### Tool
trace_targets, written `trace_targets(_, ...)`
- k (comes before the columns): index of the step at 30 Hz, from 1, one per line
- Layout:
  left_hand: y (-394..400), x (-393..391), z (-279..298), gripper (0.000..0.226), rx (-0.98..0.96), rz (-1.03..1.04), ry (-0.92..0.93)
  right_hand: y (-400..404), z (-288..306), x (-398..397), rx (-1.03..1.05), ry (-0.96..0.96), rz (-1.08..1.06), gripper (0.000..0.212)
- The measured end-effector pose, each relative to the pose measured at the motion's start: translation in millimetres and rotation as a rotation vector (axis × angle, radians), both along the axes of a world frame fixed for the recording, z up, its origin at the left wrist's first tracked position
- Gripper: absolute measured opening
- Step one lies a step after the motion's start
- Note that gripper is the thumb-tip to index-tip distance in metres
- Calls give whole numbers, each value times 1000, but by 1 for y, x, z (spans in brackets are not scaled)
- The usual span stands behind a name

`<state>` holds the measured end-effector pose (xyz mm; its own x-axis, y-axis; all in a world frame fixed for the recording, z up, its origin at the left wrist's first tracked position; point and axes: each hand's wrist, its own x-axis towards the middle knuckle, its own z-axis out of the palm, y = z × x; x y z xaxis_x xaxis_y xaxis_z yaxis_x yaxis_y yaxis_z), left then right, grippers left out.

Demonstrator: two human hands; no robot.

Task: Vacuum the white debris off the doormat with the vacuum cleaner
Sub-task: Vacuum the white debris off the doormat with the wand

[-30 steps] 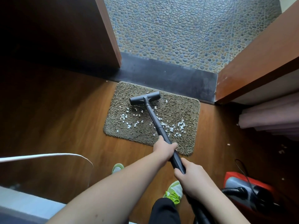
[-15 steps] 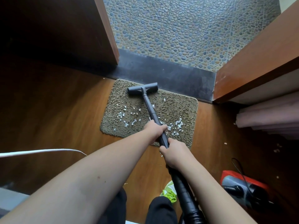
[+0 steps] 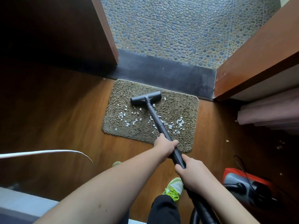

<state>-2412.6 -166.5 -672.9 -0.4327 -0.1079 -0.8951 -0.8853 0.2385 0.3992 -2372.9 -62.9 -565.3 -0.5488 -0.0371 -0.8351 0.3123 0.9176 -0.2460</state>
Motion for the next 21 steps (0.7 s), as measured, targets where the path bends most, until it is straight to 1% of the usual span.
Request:
trace_targets(9,20,33,12,61,23,-3,-54,22,15,32,-22,-32,-47,15)
trace_targets(13,28,41,19,72,11,-26,-59,29,22,40,-26,-39,-62,16)
trace_targets(16,33,46,23,67,17,-35,-61,34,27,46,-33,-47,-69,16)
trace_targets(18,36,51,24,72,8,-52,-75,37,30,50,-34,-52,-74,16)
trace_targets(21,38,58,27,73,17,-47,-83,39,33,56,-34,-67,-77,15)
